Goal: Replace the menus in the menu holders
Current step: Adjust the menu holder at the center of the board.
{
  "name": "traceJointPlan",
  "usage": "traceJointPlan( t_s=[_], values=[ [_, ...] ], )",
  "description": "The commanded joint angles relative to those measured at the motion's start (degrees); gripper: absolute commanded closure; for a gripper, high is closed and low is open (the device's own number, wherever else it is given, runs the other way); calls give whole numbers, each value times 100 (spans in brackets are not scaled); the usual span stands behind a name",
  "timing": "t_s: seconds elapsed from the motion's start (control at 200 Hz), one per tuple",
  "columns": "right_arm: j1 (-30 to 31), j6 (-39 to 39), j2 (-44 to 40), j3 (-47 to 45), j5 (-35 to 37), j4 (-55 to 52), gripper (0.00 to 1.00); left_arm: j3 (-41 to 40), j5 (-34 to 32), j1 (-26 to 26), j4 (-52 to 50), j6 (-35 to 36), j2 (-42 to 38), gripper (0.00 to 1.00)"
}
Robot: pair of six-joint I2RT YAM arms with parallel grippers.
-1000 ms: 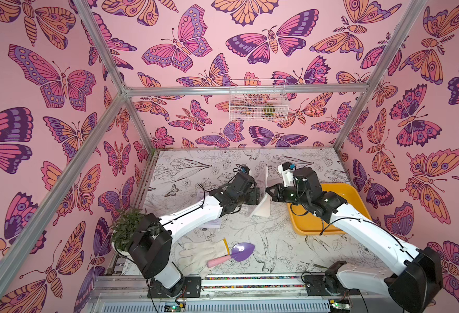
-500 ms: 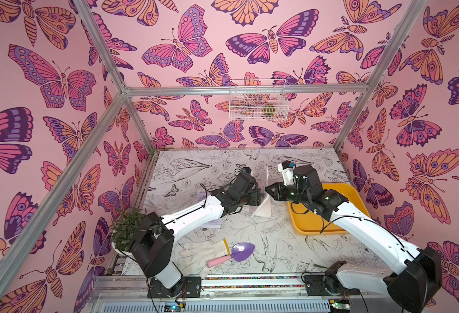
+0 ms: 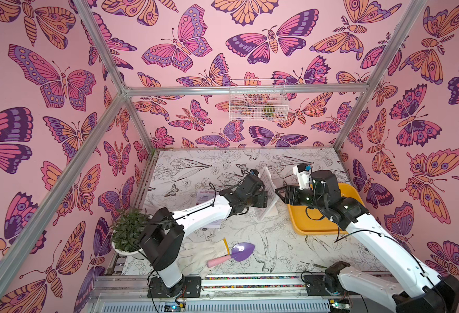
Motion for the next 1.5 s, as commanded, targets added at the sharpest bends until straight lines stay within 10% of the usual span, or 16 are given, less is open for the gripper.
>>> traceJointPlan(
  t_s=[0.0,0.551,1.328,1.499],
  values=[
    [-27,-80,-92,-341,29,-239,32,103,8,-9,192,1,63,27],
    [-72,-564,968,-699,1318,1220,35,-790,-600,754,-203,85,-1122,24],
    [-1112,-2160,3832,1068,269,2416,29,-620,-561,801,-268,127,-933,26],
    [-1322,-2317,3678,1276,-280,2059,10,-548,-573,801,-330,191,-941,26]
  ],
)
